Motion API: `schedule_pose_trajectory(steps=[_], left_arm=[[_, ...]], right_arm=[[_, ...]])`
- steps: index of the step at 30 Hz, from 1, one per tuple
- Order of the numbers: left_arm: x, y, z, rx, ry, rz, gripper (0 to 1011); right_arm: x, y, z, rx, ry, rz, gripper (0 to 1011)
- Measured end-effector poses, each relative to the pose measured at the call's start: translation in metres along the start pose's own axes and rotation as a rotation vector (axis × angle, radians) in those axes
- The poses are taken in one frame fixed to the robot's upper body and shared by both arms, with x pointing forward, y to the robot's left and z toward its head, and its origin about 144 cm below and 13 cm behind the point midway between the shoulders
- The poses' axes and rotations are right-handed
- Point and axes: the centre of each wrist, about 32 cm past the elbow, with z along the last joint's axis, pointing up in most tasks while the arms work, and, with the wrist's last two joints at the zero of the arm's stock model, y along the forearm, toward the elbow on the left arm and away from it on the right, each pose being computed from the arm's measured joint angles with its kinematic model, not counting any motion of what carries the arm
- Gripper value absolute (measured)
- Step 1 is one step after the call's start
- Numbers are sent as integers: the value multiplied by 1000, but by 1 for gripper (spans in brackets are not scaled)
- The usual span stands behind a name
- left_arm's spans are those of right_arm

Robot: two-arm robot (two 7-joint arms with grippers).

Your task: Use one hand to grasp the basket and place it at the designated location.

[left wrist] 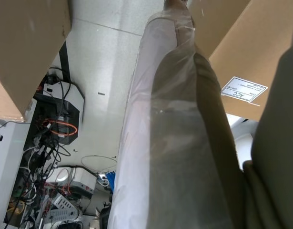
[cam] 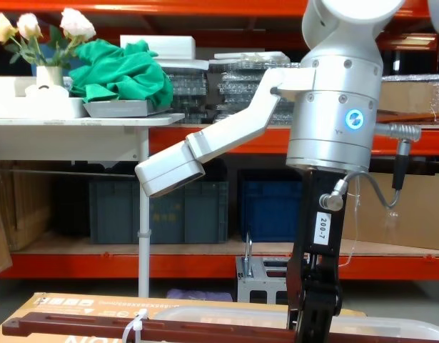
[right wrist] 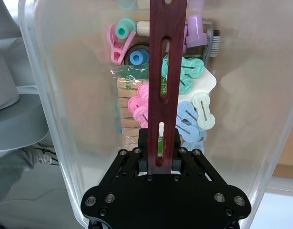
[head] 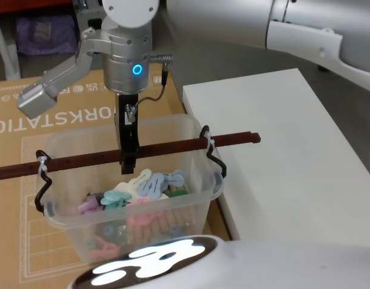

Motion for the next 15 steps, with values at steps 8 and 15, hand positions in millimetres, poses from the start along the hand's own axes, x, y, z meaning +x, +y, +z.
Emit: schedule_pose_trajectory(steps=[8,15], left_arm=[[0,0,0,0,0,0,0],[0,0,0,0,0,0,0]], right_arm=[[0,0,0,0,0,-2,239],[0,-1,0,0,-1,-3,395]])
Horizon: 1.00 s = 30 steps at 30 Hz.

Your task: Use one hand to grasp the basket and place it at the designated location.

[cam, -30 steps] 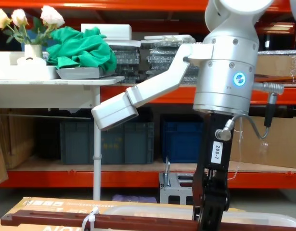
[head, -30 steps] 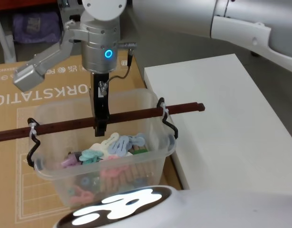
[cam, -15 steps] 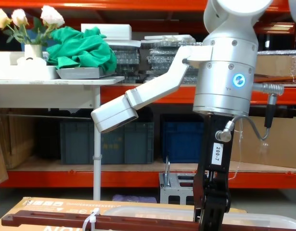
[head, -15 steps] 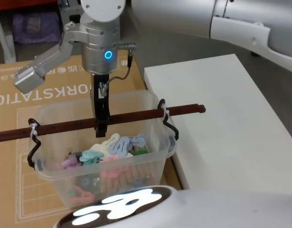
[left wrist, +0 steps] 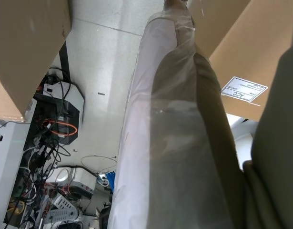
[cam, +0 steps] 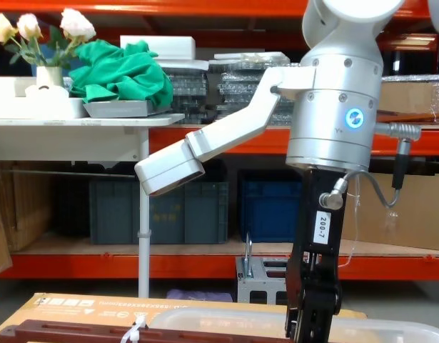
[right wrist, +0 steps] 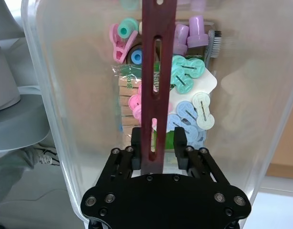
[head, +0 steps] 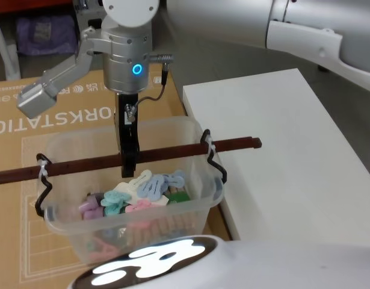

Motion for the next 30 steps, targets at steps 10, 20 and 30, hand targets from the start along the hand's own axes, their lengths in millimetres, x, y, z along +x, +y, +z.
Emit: schedule_pose_trajectory(steps=[10,20,30], left_arm=[[0,0,0,0,0,0,0],[0,0,0,0,0,0,0],[0,0,0,0,0,0,0]], right_arm=[[0,0,0,0,0,0,680],[0,0,0,-1,-1,0,964],[0,0,0,0,-1,-2,1000]])
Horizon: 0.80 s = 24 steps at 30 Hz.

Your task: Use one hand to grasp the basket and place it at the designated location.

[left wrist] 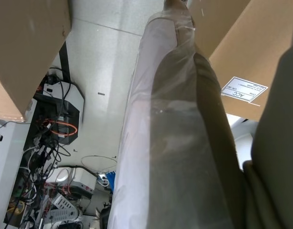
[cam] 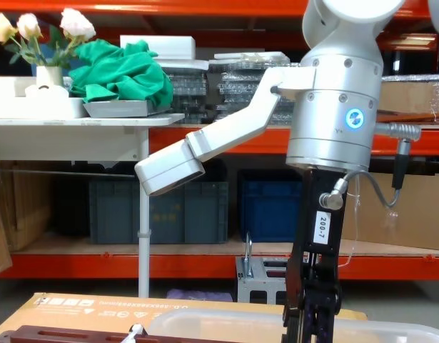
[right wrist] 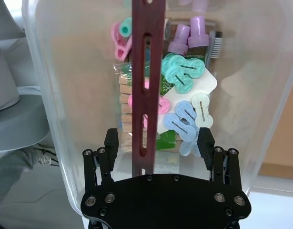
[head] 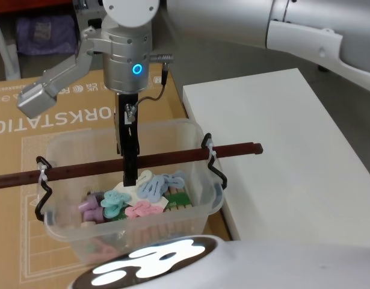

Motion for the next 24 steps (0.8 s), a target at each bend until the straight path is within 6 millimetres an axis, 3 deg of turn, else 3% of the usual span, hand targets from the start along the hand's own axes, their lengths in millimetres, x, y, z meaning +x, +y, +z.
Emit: schedule_pose_trajectory(steps=[9,16,24], left_arm=[[0,0,0,0,0,0,0],[0,0,0,0,0,0,0],[0,0,0,0,0,0,0]], right_arm=[[-13,-8,-2,18,24,-32,1000],[-37,-30,-10,85,64,-109,1000],[-60,-52,-4,87,113,-161,1000]])
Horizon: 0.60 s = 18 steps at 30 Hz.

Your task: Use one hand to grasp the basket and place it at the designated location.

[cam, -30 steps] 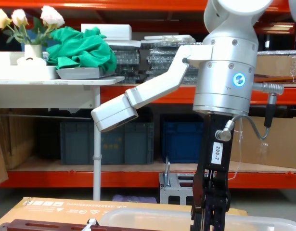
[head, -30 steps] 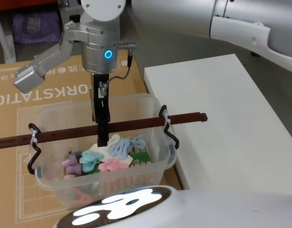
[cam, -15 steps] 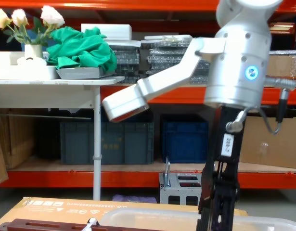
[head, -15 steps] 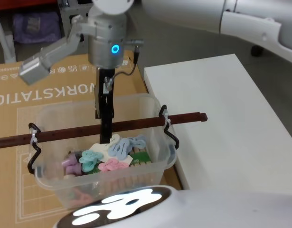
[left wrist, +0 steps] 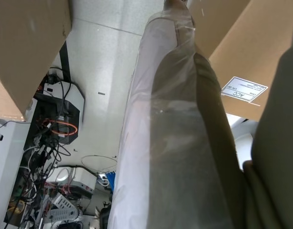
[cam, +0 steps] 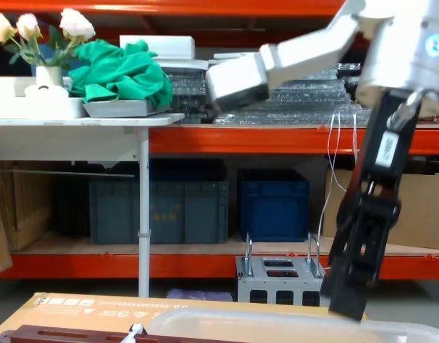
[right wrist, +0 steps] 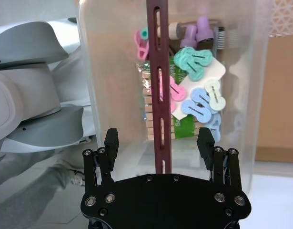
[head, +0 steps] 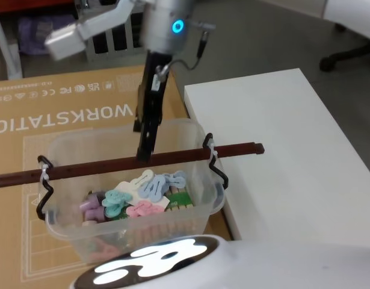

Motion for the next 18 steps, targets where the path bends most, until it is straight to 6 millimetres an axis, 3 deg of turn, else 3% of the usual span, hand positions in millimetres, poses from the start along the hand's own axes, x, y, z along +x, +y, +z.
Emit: schedule_pose_trajectory(steps=[7,12,18], left_arm=[[0,0,0,0,0,0,0],[0,0,0,0,0,0,0],[0,0,0,0,0,0,0]], right_arm=[[-8,-31,19,-78,-2,-43,1000],[-15,-70,44,-193,-29,-109,1000],[-18,-90,60,-259,-49,-143,1000]])
